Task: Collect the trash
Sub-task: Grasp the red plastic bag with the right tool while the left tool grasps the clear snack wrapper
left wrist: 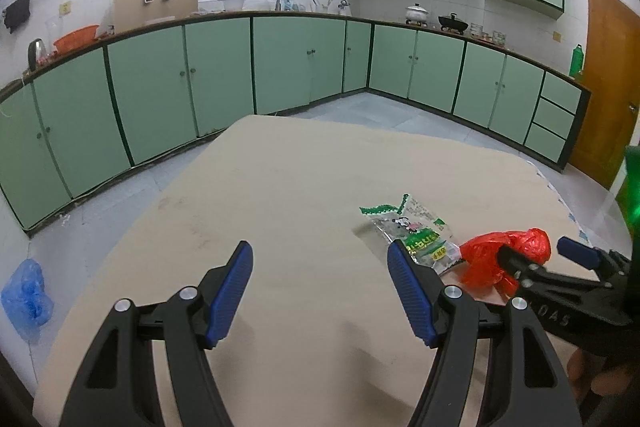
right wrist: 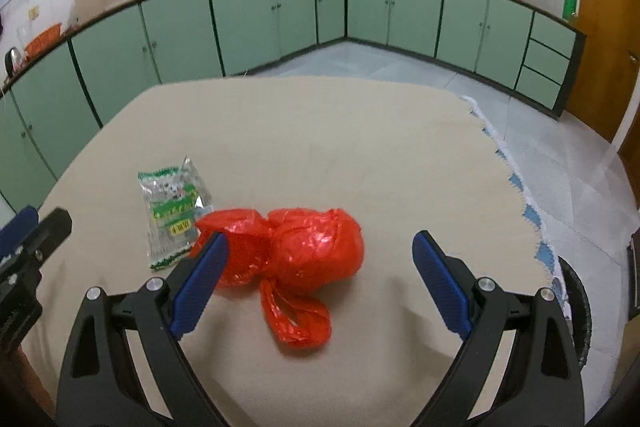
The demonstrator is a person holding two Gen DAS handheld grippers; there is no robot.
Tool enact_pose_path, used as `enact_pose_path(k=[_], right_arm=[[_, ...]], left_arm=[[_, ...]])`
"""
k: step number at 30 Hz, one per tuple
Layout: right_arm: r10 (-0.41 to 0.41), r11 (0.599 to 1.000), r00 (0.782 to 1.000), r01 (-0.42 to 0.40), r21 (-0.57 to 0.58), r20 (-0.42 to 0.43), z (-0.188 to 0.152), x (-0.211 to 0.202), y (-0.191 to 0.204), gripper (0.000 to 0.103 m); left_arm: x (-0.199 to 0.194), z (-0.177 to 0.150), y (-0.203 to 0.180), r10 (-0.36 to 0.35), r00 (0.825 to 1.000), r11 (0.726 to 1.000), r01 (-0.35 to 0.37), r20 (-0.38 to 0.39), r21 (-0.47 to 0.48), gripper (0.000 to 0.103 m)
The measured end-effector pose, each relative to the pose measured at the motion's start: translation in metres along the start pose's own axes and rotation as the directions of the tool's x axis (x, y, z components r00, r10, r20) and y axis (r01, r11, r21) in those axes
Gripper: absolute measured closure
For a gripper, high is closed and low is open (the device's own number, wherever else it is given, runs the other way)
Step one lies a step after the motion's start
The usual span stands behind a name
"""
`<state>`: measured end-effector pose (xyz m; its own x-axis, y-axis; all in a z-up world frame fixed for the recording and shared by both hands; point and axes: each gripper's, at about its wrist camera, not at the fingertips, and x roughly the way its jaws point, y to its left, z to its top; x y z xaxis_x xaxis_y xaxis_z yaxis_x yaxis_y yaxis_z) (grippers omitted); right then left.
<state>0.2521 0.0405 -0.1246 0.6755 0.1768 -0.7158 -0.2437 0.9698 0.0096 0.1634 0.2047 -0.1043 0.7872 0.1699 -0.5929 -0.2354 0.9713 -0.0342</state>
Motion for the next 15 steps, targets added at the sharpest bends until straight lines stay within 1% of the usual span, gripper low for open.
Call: enact_pose_path(k=[1, 2, 5, 6, 7, 8, 12, 15], right_arm=[[0.006, 1.000, 1.000, -0.007, -0.007, -0.008, -0.002, 0.002, 0.003, 0.027], [0.011, 1.000, 1.000, -0.011, -0.013, -0.017, -0.002, 0.003, 0.005, 0.035], [0.025, 0.999, 0.999, -0.026, -0.023, -0.024, -0.002, 0.004, 0.007, 0.049], [0.029, 0.999, 0.999, -0.030, -0.024, -0.021, -0.002, 0.003, 0.007, 0.052], [0.032, 0.999, 0.999, -0.032, -0.023, -0.020, -0.002, 0.003, 0.008, 0.059], [0.034, 0.999, 0.999, -0.034, -0.021, -0.017, -0.002, 0.002, 0.007, 0.063], [0.040, 0.999, 0.999, -0.040, -0.031, -0.004, -0.002, -0.001, 0.008, 0.069], [0.020, 1.000, 0.999, -0.020, -0.020, 0.026, -0.003, -0.007, -0.001, 0.071]], left_arm=[[0.001, 0.000, 0.000, -0.001, 1.000, 1.000, 0.001, 0.000, -0.001, 0.034], [0.002, 0.000, 0.000, -0.002, 1.000, 1.000, 0.002, -0.002, -0.003, 0.034], [0.006, 0.001, 0.001, -0.006, 1.000, 1.000, 0.006, -0.011, -0.011, 0.034], [0.008, 0.000, 0.003, -0.007, 1.000, 1.000, 0.006, -0.013, -0.012, 0.034], [0.009, -0.001, 0.002, -0.008, 1.000, 1.000, 0.008, -0.016, -0.013, 0.034], [0.009, -0.001, 0.001, -0.010, 1.000, 1.000, 0.010, -0.019, -0.012, 0.034], [0.012, 0.001, -0.006, -0.024, 0.999, 1.000, 0.024, -0.024, -0.004, 0.034], [0.013, 0.001, -0.016, -0.043, 0.999, 0.999, 0.043, -0.031, -0.002, 0.034]])
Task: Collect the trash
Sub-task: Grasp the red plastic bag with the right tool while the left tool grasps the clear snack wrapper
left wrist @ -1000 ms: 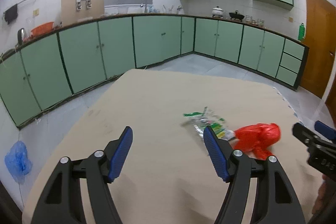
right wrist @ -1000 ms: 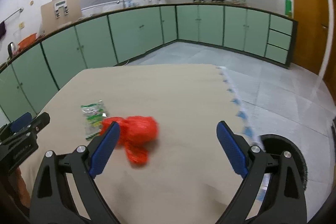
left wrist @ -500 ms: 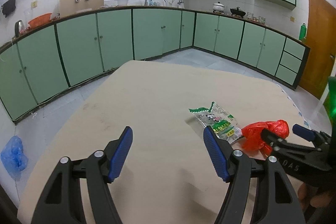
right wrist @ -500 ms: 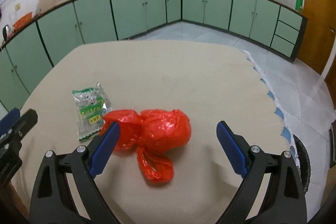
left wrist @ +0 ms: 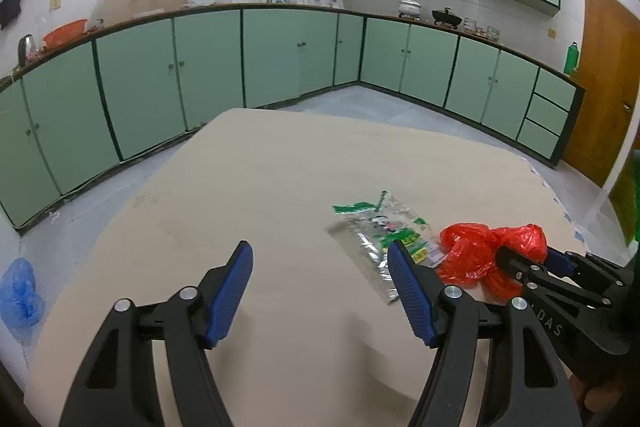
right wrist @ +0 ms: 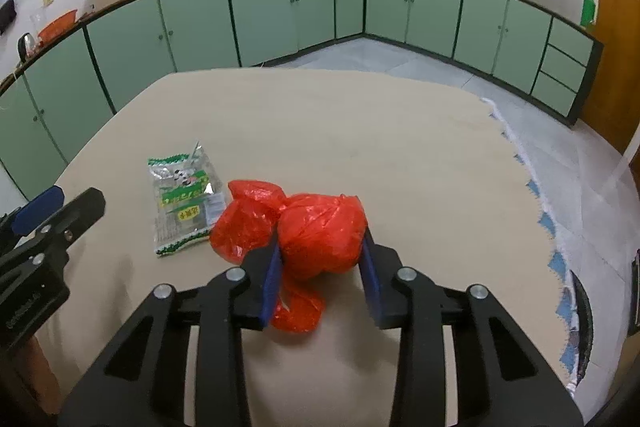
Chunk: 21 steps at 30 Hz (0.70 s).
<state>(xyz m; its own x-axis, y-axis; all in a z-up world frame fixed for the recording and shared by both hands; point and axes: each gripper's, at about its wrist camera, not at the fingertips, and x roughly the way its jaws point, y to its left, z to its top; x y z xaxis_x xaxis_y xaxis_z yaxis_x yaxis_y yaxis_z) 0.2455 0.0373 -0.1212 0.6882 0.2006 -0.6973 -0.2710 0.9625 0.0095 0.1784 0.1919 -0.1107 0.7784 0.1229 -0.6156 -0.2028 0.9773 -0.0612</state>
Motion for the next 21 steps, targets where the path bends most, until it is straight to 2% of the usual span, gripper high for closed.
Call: enact_pose_path(k=[5, 11, 17, 18, 20, 21], right_arm=[[-0.044, 0.999, 0.998, 0.043, 0.028, 0.039, 0.005, -0.006, -0.022, 0.071], [-0.037, 0.999, 0.998, 0.036, 0.030, 0.046, 0.005, -0.004, -0.032, 0.071], [-0.019, 0.999, 0.999, 0.017, 0.040, 0.033, 0.005, 0.002, -0.034, 0.071], [-0.016, 0.999, 0.999, 0.014, 0.041, 0.031, 0.005, 0.002, -0.035, 0.071], [-0.009, 0.999, 1.000, 0.008, 0.041, 0.025, 0.005, 0.003, -0.035, 0.071], [-0.007, 0.999, 1.000, 0.006, 0.040, 0.022, 0.005, 0.003, -0.036, 0.071]], left_arm=[[0.010, 0.001, -0.019, -0.022, 0.999, 0.999, 0.023, -0.023, 0.025, 0.034], [0.027, 0.006, -0.034, -0.025, 0.998, 0.999, 0.027, -0.060, 0.032, 0.034], [0.049, 0.010, -0.041, -0.050, 0.989, 0.998, 0.054, -0.138, 0.026, 0.035], [0.053, 0.009, -0.043, -0.056, 0.986, 0.998, 0.061, -0.157, 0.028, 0.036], [0.062, 0.008, -0.046, -0.063, 0.978, 0.997, 0.072, -0.200, 0.034, 0.047], [0.065, 0.008, -0.048, -0.058, 0.976, 0.997, 0.067, -0.209, 0.035, 0.047]])
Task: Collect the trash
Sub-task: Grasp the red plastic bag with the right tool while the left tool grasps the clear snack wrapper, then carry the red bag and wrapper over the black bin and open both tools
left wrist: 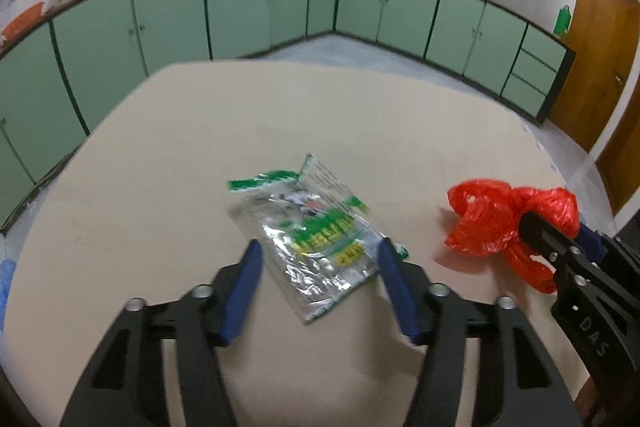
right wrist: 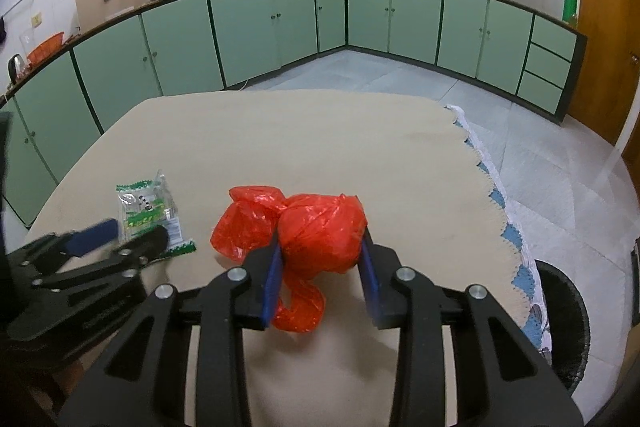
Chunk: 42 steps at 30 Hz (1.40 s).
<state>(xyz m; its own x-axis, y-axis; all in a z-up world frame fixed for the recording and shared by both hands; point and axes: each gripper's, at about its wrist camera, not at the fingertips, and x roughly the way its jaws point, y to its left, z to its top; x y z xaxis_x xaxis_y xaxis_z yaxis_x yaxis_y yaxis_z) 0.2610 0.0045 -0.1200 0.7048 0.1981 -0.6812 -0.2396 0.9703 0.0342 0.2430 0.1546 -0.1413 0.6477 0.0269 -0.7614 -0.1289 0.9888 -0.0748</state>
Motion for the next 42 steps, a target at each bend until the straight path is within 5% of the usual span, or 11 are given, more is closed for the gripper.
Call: enact_pose_path(k=[4, 7, 13, 21, 42], right_arm=[[0.005, 1.000, 1.000, -0.005, 0.002, -0.008, 0.002, 0.001, -0.006, 0.071], [0.007, 1.000, 1.000, -0.007, 0.005, -0.007, 0.002, 0.001, -0.007, 0.070], [0.005, 1.000, 1.000, -0.005, 0.006, 0.000, 0.001, -0.002, -0.006, 0.070], [0.003, 1.000, 0.999, -0.004, 0.021, 0.043, -0.008, -0.022, -0.017, 0.070], [-0.066, 0.996, 0.988, 0.056, 0.073, 0.141, -0.023, -0.106, -0.060, 0.071]], left_arm=[[0.001, 0.000, -0.004, 0.005, 1.000, 1.000, -0.005, 0.001, 0.017, 0.056], [-0.001, -0.002, -0.004, 0.004, 1.000, 1.000, -0.004, 0.004, 0.010, 0.081], [-0.014, -0.005, -0.008, 0.016, 0.998, 0.999, -0.018, 0.068, 0.032, 0.092], [-0.049, -0.011, -0.011, 0.016, 0.984, 0.999, -0.023, 0.175, 0.038, 0.094], [-0.116, -0.027, -0.069, -0.100, 0.952, 0.985, 0.053, 0.288, 0.165, 0.094]])
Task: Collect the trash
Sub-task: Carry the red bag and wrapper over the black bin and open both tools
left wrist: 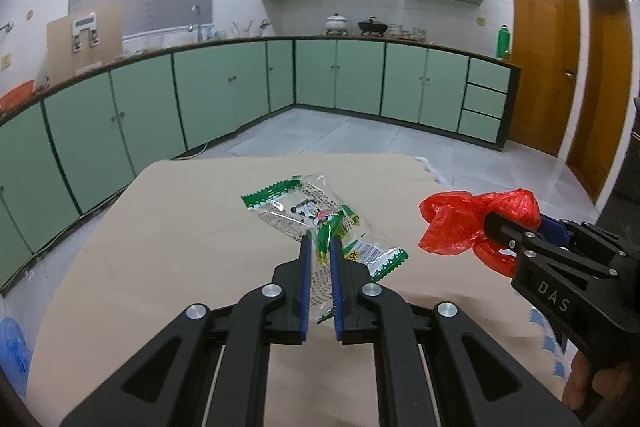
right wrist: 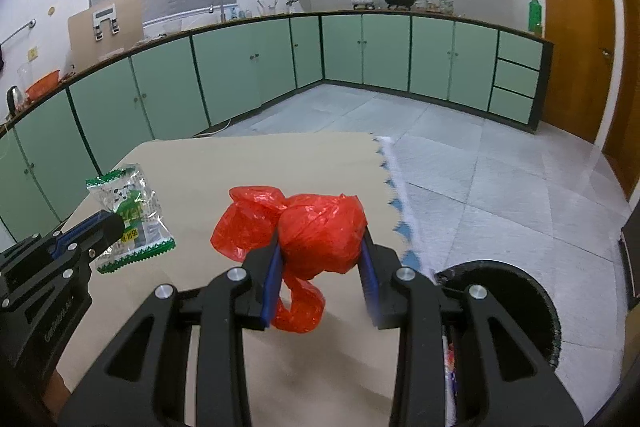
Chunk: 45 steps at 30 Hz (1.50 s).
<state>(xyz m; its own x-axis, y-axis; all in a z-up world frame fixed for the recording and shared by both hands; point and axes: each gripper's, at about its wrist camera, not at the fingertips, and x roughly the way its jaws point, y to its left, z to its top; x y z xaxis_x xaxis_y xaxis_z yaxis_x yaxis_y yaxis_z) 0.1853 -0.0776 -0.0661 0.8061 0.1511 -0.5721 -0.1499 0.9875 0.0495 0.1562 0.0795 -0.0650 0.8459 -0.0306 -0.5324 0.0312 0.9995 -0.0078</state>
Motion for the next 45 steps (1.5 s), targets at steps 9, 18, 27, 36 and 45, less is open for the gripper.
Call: enact_pose_path(k=[9, 18, 27, 36, 45], right_arm=[[-0.060, 0.998, 0.998, 0.059, 0.031, 0.017, -0.012, -0.031, -0.040, 0.071], [-0.156, 0.985, 0.988, 0.154, 0.075, 0.021, -0.027, -0.059, -0.094, 0.071], [-0.254, 0.959, 0.967, 0.251, 0.131, 0.005, -0.047, -0.082, -0.151, 0.071], [-0.324, 0.932, 0.946, 0.324, 0.165, -0.023, -0.067, -0.088, -0.196, 0.071], [-0.349, 0.916, 0.933, 0.359, 0.177, -0.087, -0.088, -0.066, -0.234, 0.070]], left_arm=[[-0.016, 0.001, -0.039, -0.070, 0.997, 0.997, 0.069, 0.021, 0.039, 0.094], [-0.017, 0.001, -0.093, -0.171, 0.985, 0.982, 0.169, 0.013, 0.087, 0.094], [-0.011, -0.008, -0.161, -0.251, 0.968, 0.958, 0.250, -0.010, 0.142, 0.094], [0.003, -0.015, -0.216, -0.301, 0.952, 0.936, 0.306, -0.051, 0.173, 0.094], [0.037, -0.023, -0.259, -0.331, 0.933, 0.917, 0.353, -0.139, 0.187, 0.093]])
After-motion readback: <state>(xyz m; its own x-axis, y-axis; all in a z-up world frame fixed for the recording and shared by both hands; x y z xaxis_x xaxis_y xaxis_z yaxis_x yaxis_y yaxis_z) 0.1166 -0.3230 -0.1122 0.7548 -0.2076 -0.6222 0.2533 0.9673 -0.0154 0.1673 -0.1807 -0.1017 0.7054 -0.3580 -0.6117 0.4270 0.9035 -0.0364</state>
